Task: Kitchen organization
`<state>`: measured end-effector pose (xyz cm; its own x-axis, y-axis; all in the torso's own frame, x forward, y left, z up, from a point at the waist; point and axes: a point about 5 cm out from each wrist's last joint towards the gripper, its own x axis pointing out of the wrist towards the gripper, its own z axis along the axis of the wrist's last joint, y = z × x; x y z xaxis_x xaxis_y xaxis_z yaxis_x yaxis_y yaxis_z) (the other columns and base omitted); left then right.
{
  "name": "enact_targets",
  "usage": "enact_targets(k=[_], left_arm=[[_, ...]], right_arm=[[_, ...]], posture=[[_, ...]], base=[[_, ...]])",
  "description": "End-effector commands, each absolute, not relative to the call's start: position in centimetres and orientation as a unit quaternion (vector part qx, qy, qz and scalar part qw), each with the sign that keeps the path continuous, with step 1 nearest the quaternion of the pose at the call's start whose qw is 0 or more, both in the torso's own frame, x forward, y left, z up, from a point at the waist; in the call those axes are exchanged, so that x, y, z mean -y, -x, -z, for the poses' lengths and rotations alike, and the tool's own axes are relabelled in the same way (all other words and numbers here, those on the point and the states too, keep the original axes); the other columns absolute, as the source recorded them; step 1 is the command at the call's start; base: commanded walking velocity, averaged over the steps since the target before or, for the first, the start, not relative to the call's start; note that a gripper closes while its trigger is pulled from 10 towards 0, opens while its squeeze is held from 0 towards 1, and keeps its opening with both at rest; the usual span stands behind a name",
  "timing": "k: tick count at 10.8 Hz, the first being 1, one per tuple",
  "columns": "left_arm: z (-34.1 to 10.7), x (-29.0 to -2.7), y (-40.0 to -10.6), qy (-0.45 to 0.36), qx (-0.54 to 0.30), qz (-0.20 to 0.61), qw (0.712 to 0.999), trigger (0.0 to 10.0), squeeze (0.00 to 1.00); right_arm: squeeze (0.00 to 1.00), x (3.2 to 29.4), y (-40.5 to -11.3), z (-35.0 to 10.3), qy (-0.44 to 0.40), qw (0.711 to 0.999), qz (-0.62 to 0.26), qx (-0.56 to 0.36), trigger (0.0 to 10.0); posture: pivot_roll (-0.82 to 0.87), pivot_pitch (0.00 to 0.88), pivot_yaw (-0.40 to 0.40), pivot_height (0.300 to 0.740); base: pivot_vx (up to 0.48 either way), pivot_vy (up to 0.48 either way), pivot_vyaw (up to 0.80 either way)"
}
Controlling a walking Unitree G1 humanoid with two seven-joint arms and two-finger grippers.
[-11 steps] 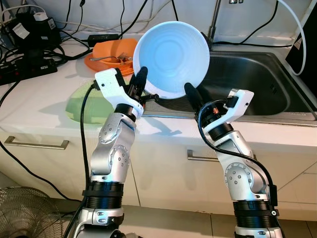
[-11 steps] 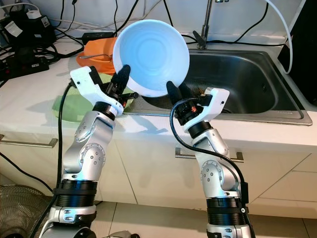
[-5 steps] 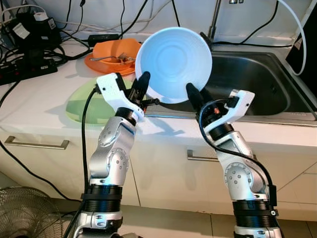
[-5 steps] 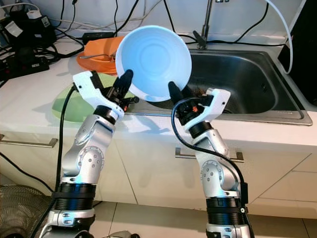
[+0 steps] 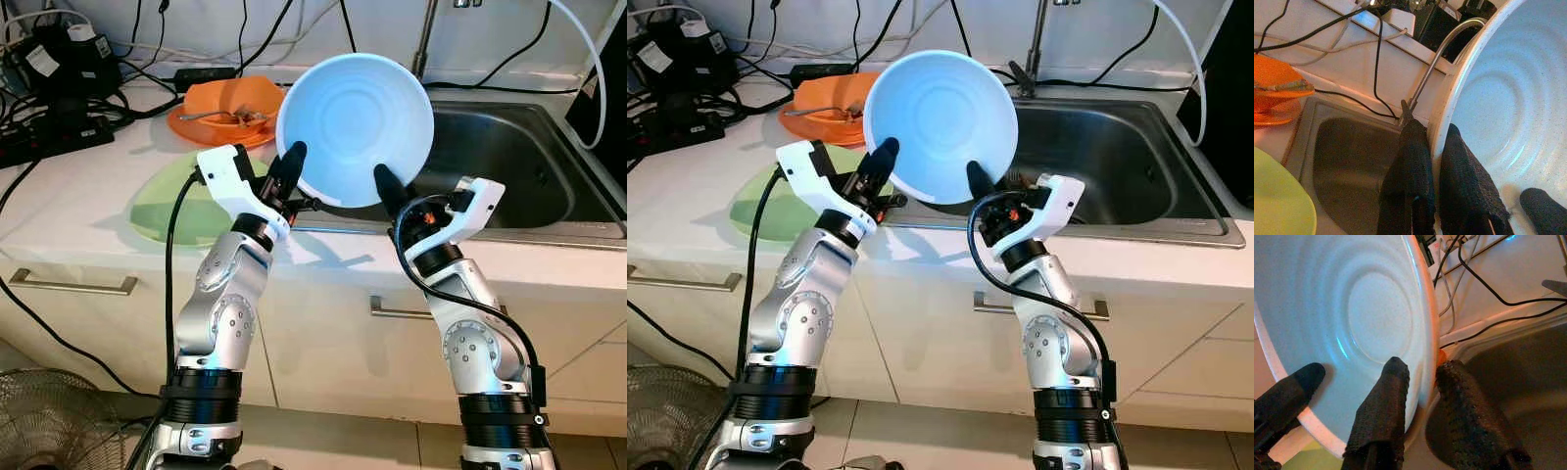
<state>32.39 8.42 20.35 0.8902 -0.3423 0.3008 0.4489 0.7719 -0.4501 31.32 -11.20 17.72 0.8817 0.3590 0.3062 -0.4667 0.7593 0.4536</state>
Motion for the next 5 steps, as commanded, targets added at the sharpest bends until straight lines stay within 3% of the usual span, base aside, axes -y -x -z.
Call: enact_targets(k=[1,5], left_arm=[[-21.29,-8.06,-31.88,0.263,0.12,0.234,0.928,10.0,0.0],[-20.98,-8.18,-31.94,0.243,0.117,0.228,0.935,10.0,0.0]], right_arm=[[0.0,11.05,-31.52,-17.96,-0.27,0.931,-0.223,0.101,0.0],[0.0,11.07,-31.57,-18.0,-0.276,0.93,-0.22,0.103,0.0]], posture=[[0.08,0.0,0.043,0.74],[0.08,0.0,0.041,0.74]], base=[[0.0,0.0,0.0],[0.0,0.0,0.0]])
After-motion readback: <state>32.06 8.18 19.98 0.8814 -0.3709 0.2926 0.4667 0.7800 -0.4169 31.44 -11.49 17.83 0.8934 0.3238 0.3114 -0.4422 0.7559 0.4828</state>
